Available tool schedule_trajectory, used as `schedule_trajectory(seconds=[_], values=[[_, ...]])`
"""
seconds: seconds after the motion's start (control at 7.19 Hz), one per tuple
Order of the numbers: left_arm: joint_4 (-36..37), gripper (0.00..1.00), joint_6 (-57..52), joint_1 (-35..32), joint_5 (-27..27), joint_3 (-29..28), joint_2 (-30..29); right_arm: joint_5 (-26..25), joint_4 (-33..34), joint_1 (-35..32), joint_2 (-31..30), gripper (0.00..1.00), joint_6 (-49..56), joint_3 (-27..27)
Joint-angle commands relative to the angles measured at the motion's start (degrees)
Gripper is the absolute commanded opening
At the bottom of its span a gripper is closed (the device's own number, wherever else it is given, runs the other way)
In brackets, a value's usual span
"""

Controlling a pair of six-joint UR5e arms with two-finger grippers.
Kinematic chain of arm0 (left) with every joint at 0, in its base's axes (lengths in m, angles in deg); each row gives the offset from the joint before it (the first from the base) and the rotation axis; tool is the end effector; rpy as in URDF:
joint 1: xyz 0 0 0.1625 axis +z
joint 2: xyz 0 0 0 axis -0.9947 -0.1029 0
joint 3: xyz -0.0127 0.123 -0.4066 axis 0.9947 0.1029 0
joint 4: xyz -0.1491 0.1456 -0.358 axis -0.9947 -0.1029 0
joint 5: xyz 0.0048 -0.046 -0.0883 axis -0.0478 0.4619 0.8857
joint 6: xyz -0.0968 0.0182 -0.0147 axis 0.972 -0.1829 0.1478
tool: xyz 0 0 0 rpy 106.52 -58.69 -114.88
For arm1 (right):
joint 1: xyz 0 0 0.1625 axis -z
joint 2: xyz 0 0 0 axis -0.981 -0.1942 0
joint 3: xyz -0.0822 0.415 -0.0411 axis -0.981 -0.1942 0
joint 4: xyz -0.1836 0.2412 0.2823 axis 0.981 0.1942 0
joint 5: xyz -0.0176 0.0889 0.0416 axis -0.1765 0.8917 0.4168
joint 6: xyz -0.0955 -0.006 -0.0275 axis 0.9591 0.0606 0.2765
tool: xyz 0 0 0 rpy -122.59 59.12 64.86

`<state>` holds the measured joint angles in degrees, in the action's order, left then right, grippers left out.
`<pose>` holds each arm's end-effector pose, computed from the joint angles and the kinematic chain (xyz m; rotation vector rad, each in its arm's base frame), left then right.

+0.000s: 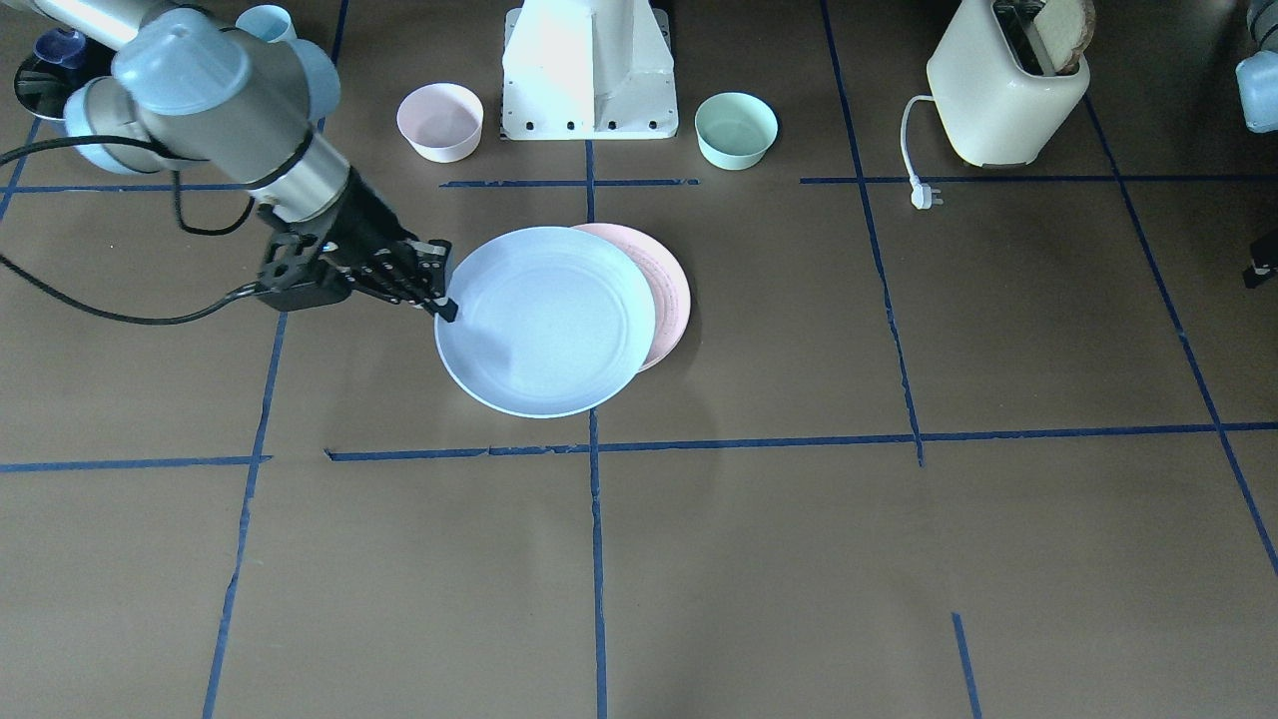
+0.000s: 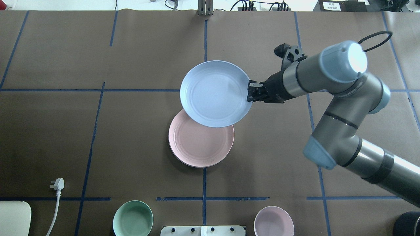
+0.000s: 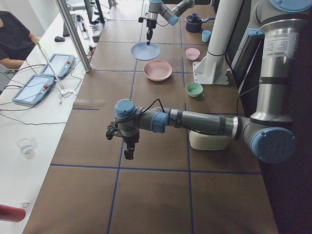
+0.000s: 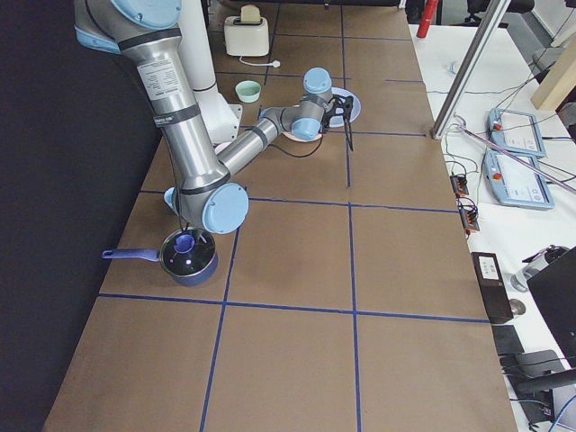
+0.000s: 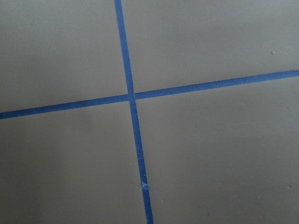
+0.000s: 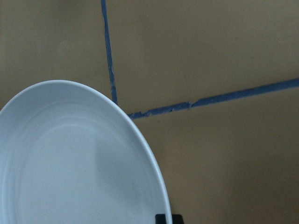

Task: Stack three plates with pink and blue
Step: 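Lower the light blue plate onto the pink plate with the right gripper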

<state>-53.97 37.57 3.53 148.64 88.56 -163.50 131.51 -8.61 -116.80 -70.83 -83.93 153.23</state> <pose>0.0142 -0.5072 0.6062 0.0557 0.7104 0.1378 -0.4289 -0.4533 0.2612 0.0982 -1.1945 0.2328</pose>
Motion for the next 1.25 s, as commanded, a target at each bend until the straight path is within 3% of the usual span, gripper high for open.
schedule_trajectory(seconds=[0.0, 0.7, 0.83, 0.97, 1.11], values=[[0.09, 1.0, -0.03, -0.03, 0.0, -0.31, -0.03, -7.09, 2.42, 6.52, 1.04, 0.0, -0.17, 0.05], [0.0, 1.0, -0.03, -0.03, 0.0, -0.31, -0.03, -9.21, 2.51, 10.66, 0.16, 0.02, -0.17, 0.05], [0.0, 1.0, -0.03, -0.03, 0.0, -0.31, -0.03, -8.6, 2.42, 10.58, 0.16, 0.22, -0.08, 0.4], [0.0, 1.0, -0.03, -0.03, 0.0, -0.31, -0.03, -8.16, 2.51, 10.58, -0.1, 0.99, -0.08, 0.75], [0.0, 1.0, -0.03, -0.03, 0.0, -0.31, -0.03, -8.16, 2.42, 10.4, -0.46, 1.0, -0.08, 1.28]])
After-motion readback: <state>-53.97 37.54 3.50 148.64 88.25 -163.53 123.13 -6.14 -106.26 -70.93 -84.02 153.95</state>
